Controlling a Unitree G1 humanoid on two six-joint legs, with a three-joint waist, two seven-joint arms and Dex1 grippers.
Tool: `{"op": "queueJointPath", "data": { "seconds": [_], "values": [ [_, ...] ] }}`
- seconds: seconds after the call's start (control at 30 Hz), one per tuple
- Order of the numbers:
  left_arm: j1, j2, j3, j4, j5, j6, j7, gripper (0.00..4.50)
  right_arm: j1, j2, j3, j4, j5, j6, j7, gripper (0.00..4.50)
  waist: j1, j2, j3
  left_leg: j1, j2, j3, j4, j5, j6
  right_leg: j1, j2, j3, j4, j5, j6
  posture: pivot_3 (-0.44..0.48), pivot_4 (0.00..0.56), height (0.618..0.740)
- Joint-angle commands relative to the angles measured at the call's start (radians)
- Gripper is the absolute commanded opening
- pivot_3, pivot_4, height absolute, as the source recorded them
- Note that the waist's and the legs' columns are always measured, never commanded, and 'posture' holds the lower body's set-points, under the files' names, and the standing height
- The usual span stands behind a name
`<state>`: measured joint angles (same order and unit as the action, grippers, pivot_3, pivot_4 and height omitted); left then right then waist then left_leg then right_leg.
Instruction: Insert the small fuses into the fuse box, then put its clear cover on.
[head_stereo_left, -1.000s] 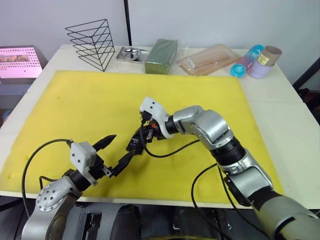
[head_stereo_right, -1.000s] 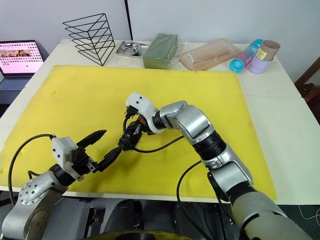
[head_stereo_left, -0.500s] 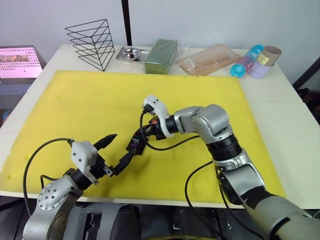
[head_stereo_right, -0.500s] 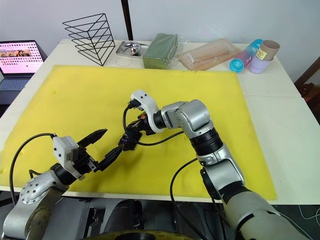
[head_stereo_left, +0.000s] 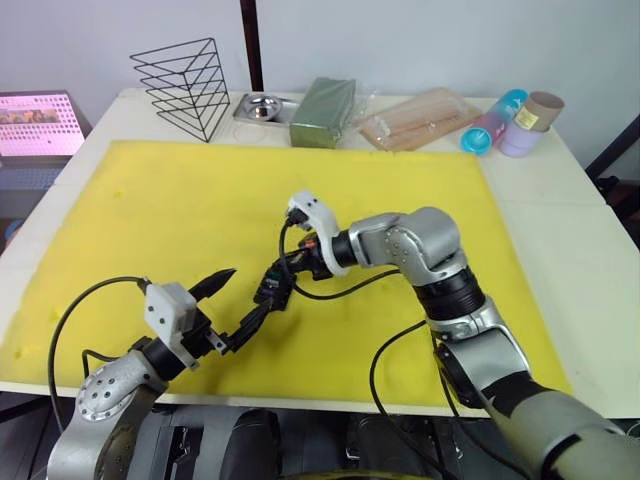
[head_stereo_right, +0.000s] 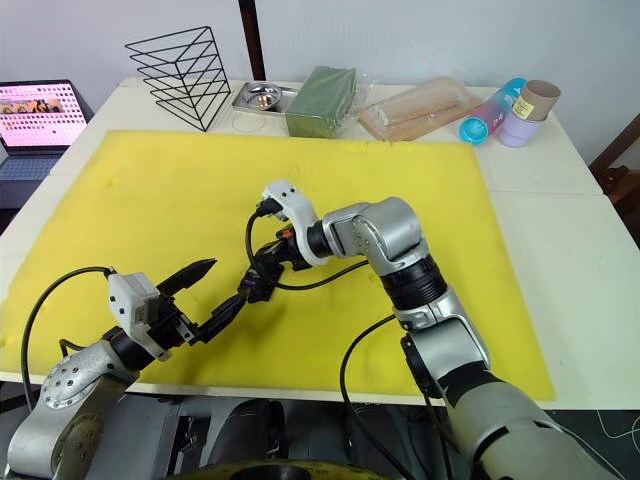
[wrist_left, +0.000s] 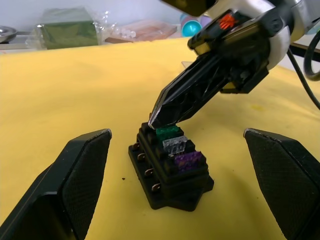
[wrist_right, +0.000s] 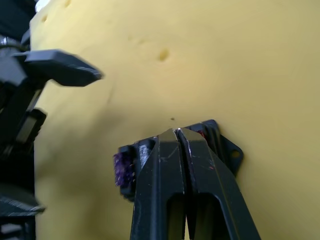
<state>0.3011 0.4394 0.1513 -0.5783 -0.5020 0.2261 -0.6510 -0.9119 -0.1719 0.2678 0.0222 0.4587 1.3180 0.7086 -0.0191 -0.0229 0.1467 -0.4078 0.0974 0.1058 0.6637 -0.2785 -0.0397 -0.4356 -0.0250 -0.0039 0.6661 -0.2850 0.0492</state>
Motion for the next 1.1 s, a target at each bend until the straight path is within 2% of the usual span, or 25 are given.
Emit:
{"op": "queueJointPath", "data": {
  "seconds": [0.03, 0.3, 0.47, 0.57, 0.63, 1.1],
  "values": [
    [0.005, 0.008, 0.005, -0.012, 0.002, -0.023, -0.01, 4.5, -0.045, 0.011, -0.053, -0.081, 0.07, 0.024, 0.016, 0.03, 0.0, 0.0, 0.0, 0.0, 0.0, 0.0, 0.0, 0.0, 0.0, 0.0, 0.0, 0.0, 0.0, 0.0, 0.0, 0.0, 0.15, 0.74],
    [0.009, 0.014, 0.008, -0.009, 0.0, -0.03, -0.02, 4.5, -0.095, 0.019, -0.154, -0.127, 0.157, 0.1, -0.017, 0.03, 0.0, 0.0, 0.0, 0.0, 0.0, 0.0, 0.0, 0.0, 0.0, 0.0, 0.0, 0.0, 0.0, 0.0, 0.0, 0.0, 0.15, 0.74],
    [0.005, 0.018, 0.011, -0.004, -0.002, -0.033, -0.025, 4.5, -0.063, -0.056, -0.056, -0.157, 0.083, -0.09, 0.007, 0.03, 0.0, 0.0, 0.0, 0.0, 0.0, 0.0, 0.0, 0.0, 0.0, 0.0, 0.0, 0.0, 0.0, 0.0, 0.0, 0.0, 0.15, 0.74],
    [-0.001, 0.019, 0.008, -0.002, -0.004, -0.033, -0.025, 4.5, 0.01, -0.137, 0.085, -0.206, -0.051, -0.389, 0.074, 0.03, 0.0, 0.0, 0.0, 0.0, 0.0, 0.0, 0.0, 0.0, 0.0, 0.0, 0.0, 0.0, -0.001, 0.0, 0.0, 0.0, 0.15, 0.74],
    [-0.005, 0.019, 0.007, -0.001, -0.004, -0.032, -0.024, 4.5, 0.043, -0.155, 0.122, -0.21, -0.086, -0.477, 0.094, 0.03, 0.0, 0.0, 0.0, 0.0, 0.0, 0.0, 0.0, 0.0, 0.0, 0.0, 0.0, 0.0, -0.001, 0.0, 0.0, 0.0, 0.15, 0.74],
    [-0.002, 0.023, 0.009, -0.006, -0.008, -0.024, -0.022, 4.5, 0.126, -0.16, 0.18, -0.122, -0.216, -0.654, 0.111, 0.03, 0.002, 0.0, 0.0, 0.0, 0.0, 0.0, 0.0, 0.0, 0.0, 0.0, 0.0, 0.0, 0.0, 0.0, 0.0, 0.0, 0.15, 0.74]
  ]
}}
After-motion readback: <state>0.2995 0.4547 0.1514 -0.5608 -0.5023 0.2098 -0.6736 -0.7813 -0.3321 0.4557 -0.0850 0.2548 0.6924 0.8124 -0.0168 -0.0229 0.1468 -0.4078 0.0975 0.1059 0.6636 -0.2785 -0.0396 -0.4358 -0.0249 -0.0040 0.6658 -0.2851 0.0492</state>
